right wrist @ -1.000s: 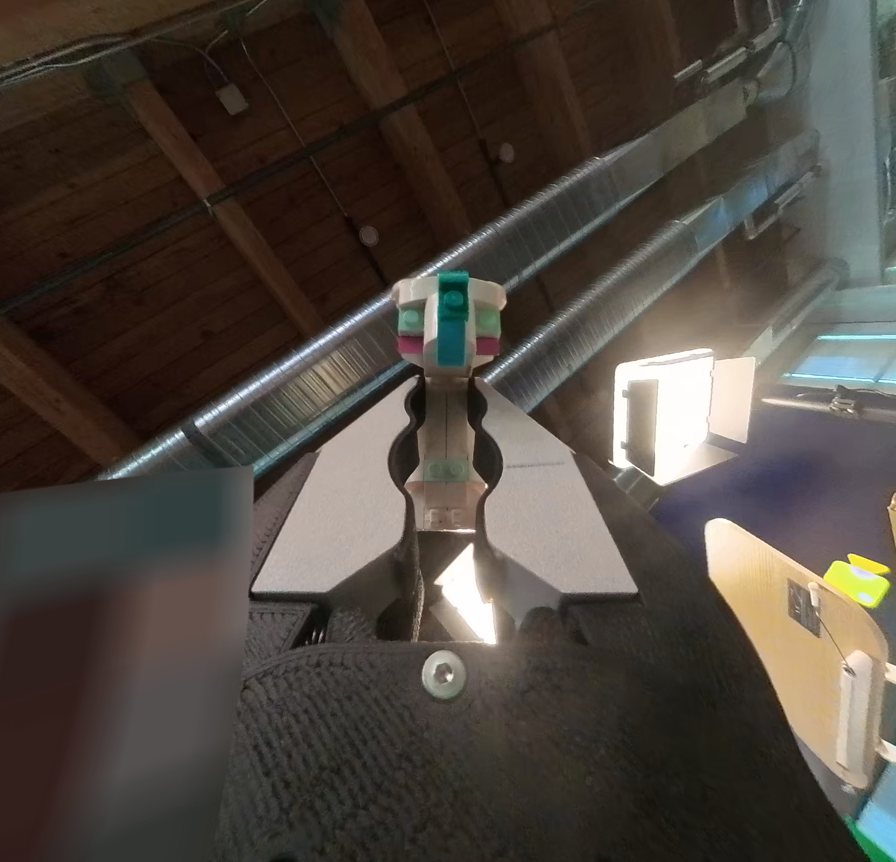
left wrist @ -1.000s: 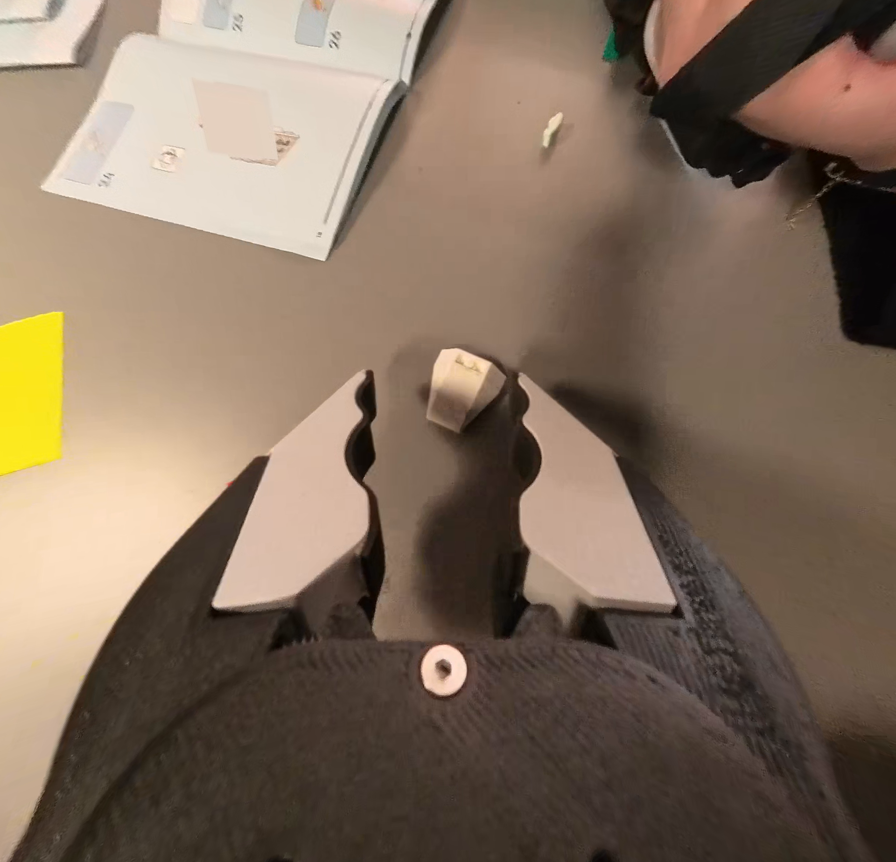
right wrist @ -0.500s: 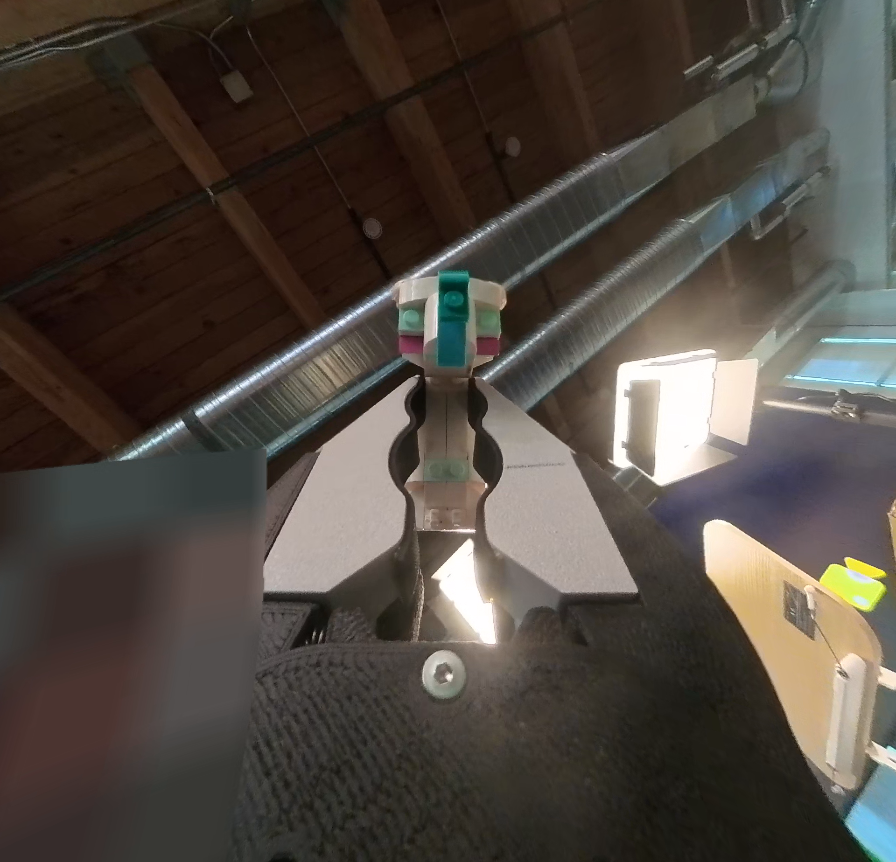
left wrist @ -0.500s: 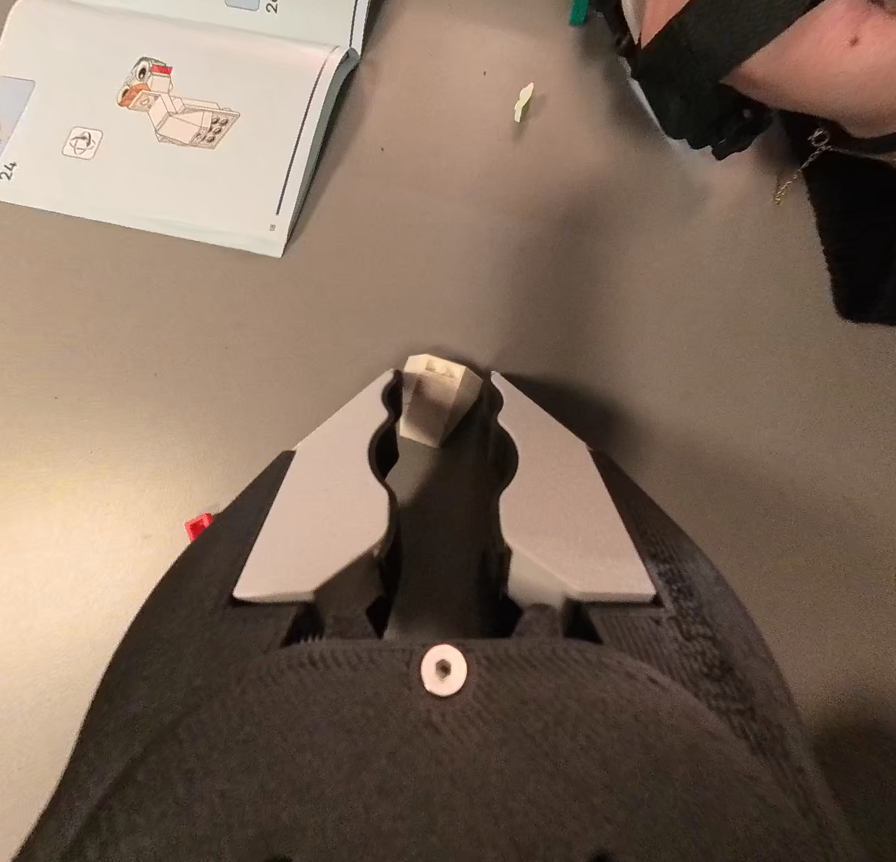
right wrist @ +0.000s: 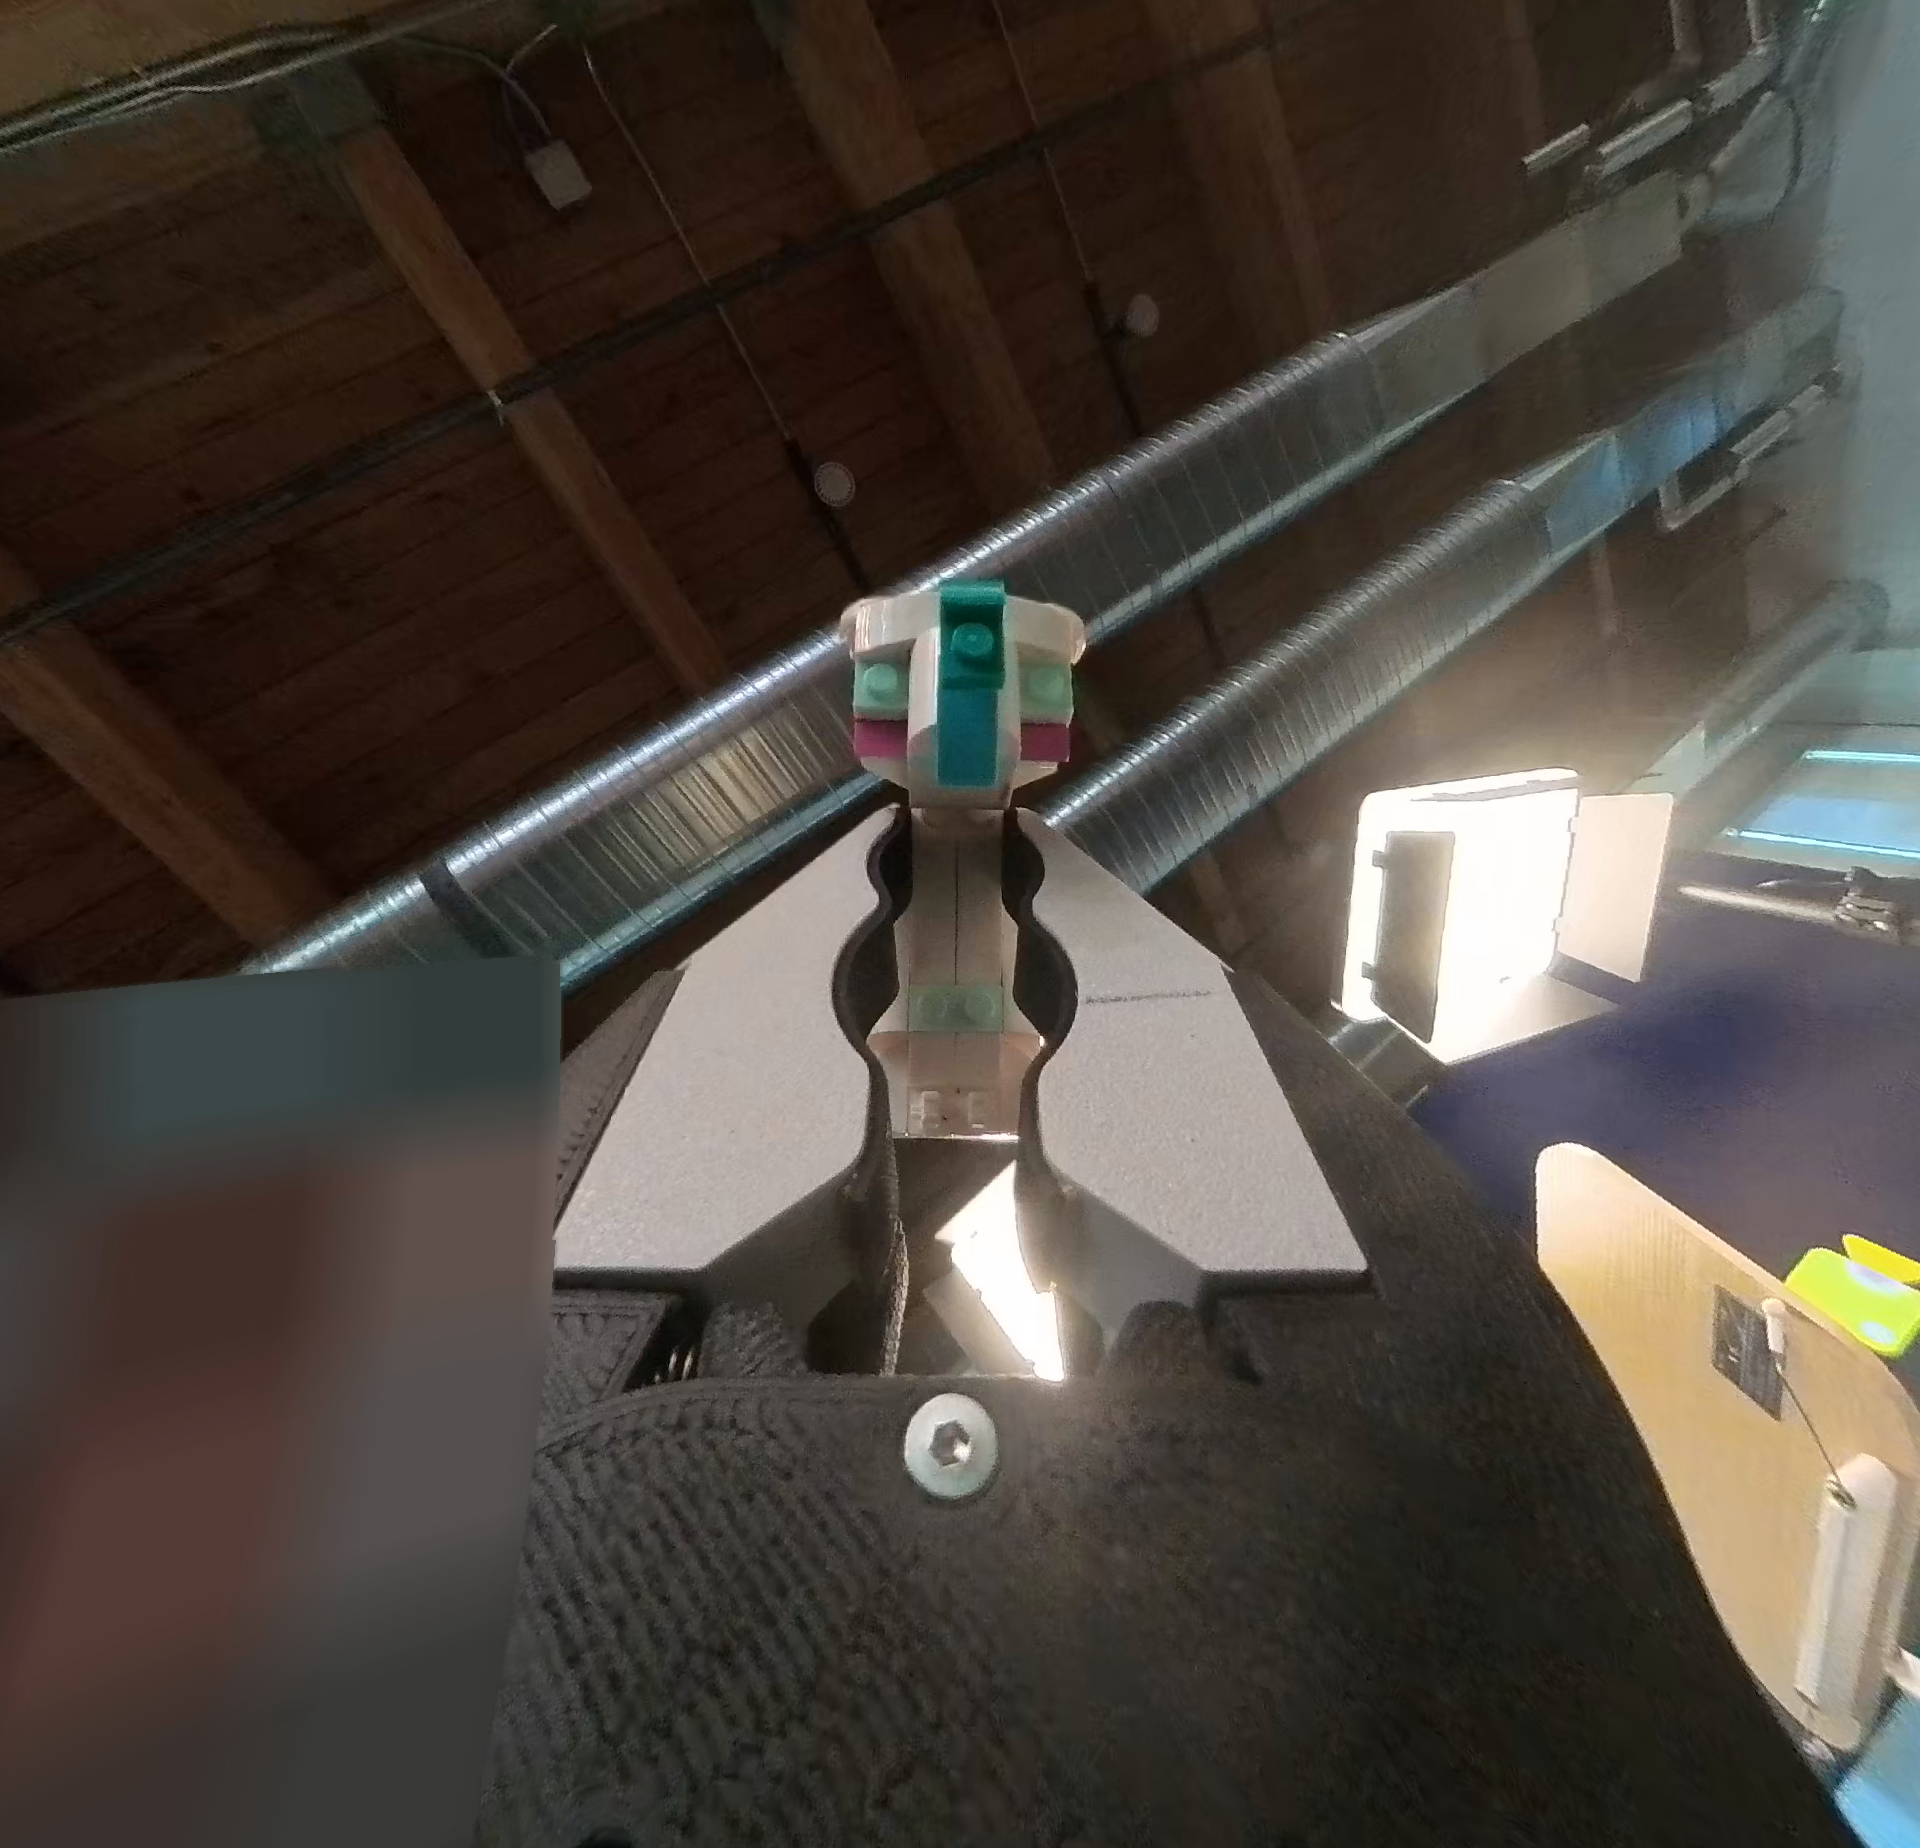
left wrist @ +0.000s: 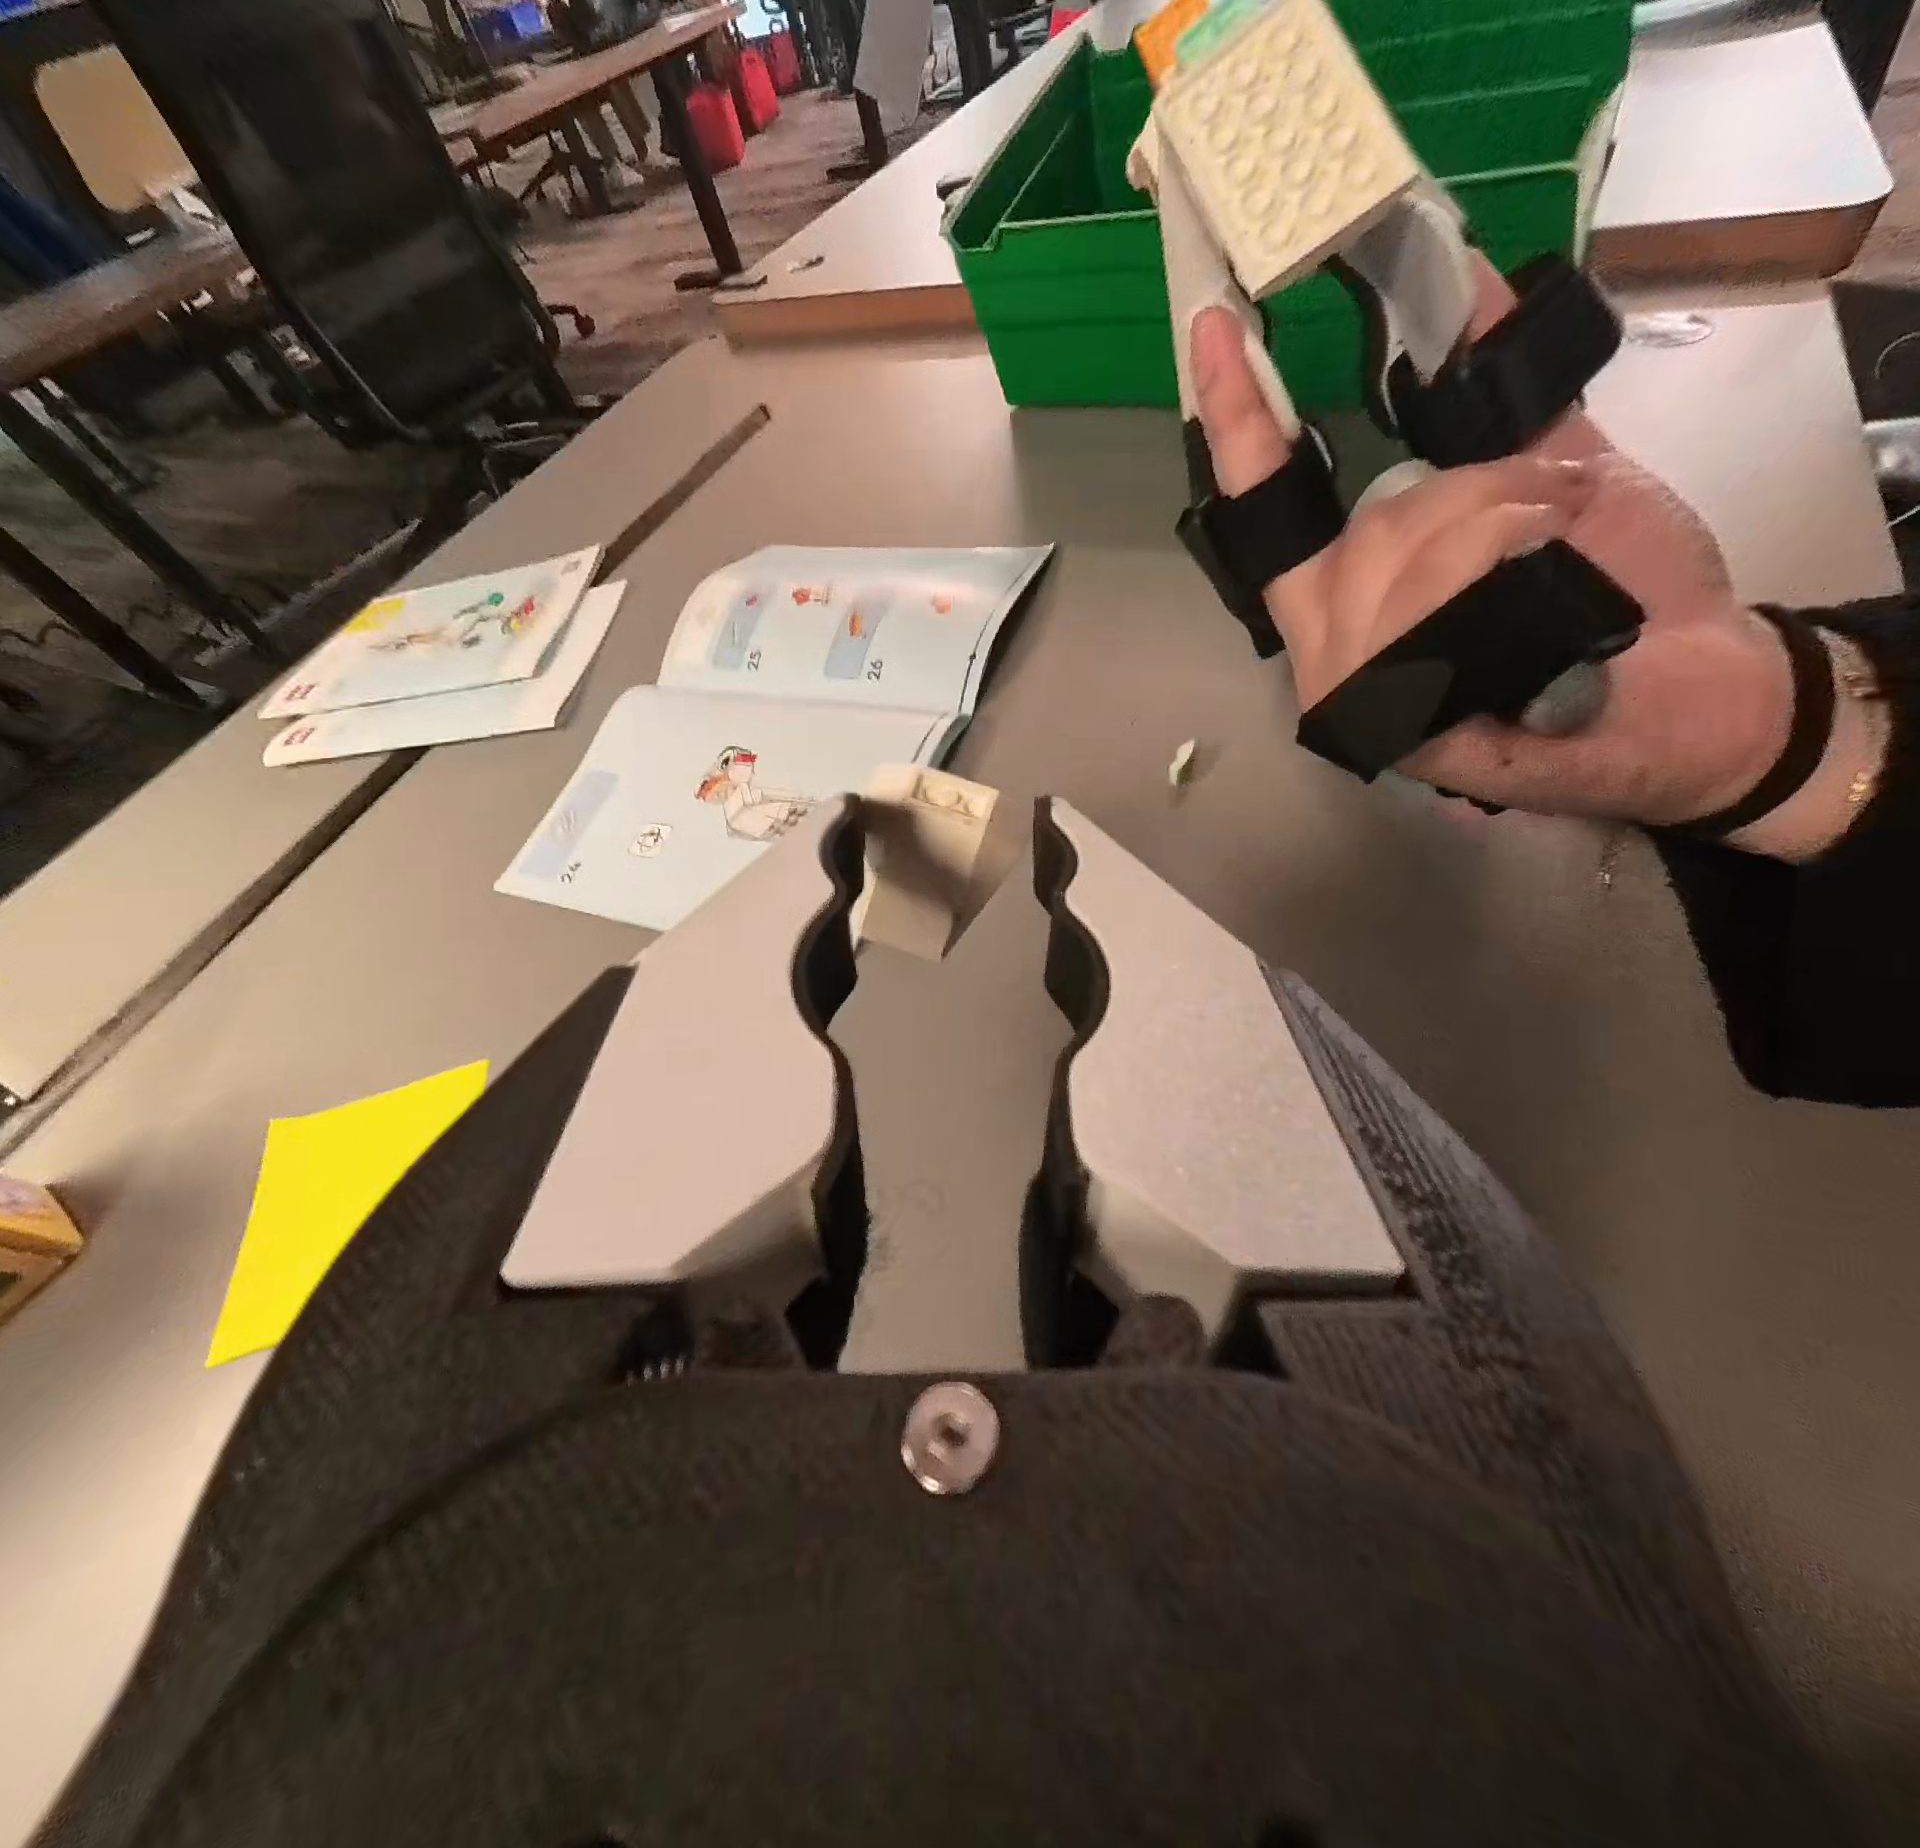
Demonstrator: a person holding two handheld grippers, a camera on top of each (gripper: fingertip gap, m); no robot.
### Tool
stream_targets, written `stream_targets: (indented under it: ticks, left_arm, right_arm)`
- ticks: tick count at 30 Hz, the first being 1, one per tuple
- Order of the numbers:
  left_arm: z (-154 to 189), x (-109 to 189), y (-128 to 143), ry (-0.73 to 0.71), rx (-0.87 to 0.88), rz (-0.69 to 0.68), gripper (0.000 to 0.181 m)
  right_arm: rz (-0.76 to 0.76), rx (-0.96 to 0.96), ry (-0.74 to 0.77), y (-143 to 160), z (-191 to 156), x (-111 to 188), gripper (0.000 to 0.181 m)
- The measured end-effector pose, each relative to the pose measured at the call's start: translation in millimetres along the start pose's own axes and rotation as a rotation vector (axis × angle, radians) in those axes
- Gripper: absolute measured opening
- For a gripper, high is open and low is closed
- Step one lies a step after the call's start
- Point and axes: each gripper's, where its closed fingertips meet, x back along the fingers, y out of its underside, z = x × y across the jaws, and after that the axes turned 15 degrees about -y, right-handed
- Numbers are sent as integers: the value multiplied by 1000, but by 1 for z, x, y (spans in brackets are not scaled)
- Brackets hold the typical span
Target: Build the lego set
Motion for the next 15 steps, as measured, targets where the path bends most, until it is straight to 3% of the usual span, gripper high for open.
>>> stream_targets:
  ticks: [7, 12, 15]
  left_arm:
    - [11, -1, 22, 1, -89, -102, 31]
    - [23, -6, 77, 78, -38, -392, 31]
    - [34, -4, 94, 122, -34, -448, 31]
  right_arm:
    - [-23, 8, -9, 2, -3, -2, 15]
    - [-40, 6, 1, 5, -1, -1, 15]
    - [-42, 7, 9, 4, 1, 0, 15]
